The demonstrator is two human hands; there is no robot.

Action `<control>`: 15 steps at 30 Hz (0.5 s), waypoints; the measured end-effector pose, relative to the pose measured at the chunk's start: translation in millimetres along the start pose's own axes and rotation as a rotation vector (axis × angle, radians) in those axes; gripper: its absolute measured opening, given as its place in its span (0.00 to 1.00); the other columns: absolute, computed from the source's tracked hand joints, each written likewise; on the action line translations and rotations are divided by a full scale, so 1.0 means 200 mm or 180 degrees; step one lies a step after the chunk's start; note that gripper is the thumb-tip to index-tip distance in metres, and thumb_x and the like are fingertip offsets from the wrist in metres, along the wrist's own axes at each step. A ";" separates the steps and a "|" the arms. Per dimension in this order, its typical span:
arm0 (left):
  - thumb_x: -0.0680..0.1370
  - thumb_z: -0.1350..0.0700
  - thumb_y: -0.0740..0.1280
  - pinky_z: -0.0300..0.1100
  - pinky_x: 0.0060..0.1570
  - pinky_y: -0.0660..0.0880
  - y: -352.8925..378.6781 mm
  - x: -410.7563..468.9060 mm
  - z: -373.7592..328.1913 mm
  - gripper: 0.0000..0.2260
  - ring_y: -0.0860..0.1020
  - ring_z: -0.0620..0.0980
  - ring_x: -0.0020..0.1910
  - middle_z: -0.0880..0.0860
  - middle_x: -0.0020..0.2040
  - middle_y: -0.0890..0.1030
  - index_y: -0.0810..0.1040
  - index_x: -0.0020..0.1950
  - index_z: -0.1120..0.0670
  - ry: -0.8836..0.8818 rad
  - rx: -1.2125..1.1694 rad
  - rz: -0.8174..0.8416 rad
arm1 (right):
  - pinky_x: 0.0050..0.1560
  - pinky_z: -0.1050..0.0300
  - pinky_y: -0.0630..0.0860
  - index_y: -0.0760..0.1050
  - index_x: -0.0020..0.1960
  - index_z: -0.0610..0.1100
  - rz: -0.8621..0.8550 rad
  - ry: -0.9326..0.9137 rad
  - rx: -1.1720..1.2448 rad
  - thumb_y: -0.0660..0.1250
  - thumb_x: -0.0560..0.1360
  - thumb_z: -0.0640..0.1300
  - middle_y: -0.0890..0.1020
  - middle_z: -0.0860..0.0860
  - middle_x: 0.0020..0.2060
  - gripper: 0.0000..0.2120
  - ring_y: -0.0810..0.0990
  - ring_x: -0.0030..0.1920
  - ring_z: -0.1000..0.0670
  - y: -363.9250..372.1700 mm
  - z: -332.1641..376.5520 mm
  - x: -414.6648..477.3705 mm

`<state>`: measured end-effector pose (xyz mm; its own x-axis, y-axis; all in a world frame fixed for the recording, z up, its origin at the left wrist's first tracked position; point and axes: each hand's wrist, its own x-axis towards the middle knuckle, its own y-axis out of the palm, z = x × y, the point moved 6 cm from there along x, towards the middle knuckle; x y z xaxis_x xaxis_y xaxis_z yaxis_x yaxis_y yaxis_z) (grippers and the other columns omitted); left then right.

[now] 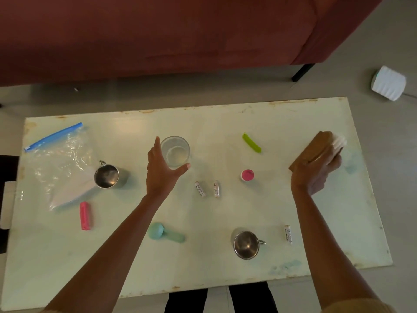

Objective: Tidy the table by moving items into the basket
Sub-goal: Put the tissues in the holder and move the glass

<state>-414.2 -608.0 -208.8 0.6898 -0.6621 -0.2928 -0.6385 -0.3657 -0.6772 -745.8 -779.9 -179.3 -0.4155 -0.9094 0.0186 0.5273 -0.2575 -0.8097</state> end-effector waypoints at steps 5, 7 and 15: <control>0.67 0.46 0.75 0.56 0.65 0.69 0.00 -0.02 0.03 0.45 0.68 0.56 0.68 0.55 0.72 0.66 0.53 0.76 0.51 -0.0064 -0.0199 0.0068 | 0.50 0.42 0.75 0.55 0.73 0.50 0.0462 -0.0679 0.0026 0.62 0.74 0.42 0.57 0.47 0.74 0.30 0.74 0.61 0.39 0.09 0.27 -0.20; 0.68 0.46 0.74 0.54 0.65 0.69 0.00 -0.01 0.02 0.44 0.69 0.56 0.68 0.55 0.71 0.68 0.53 0.76 0.50 -0.0037 -0.0173 0.0089 | 0.46 0.46 0.76 0.57 0.73 0.49 0.0623 -0.0945 0.0083 0.62 0.74 0.41 0.58 0.48 0.74 0.29 0.76 0.60 0.39 0.16 0.39 -0.31; 0.68 0.46 0.74 0.50 0.66 0.67 -0.02 0.06 -0.02 0.42 0.70 0.57 0.68 0.56 0.70 0.70 0.56 0.75 0.54 0.0078 0.0127 0.0111 | 0.51 0.47 0.78 0.56 0.74 0.46 0.1389 -0.1542 -0.0087 0.58 0.79 0.41 0.59 0.45 0.74 0.25 0.74 0.63 0.42 0.48 0.60 -0.67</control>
<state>-404.9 -616.7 -206.8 0.6585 -0.6900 -0.3005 -0.6476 -0.3161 -0.6934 -550.8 -722.7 -189.9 0.2170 -0.9744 -0.0581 0.5502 0.1713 -0.8173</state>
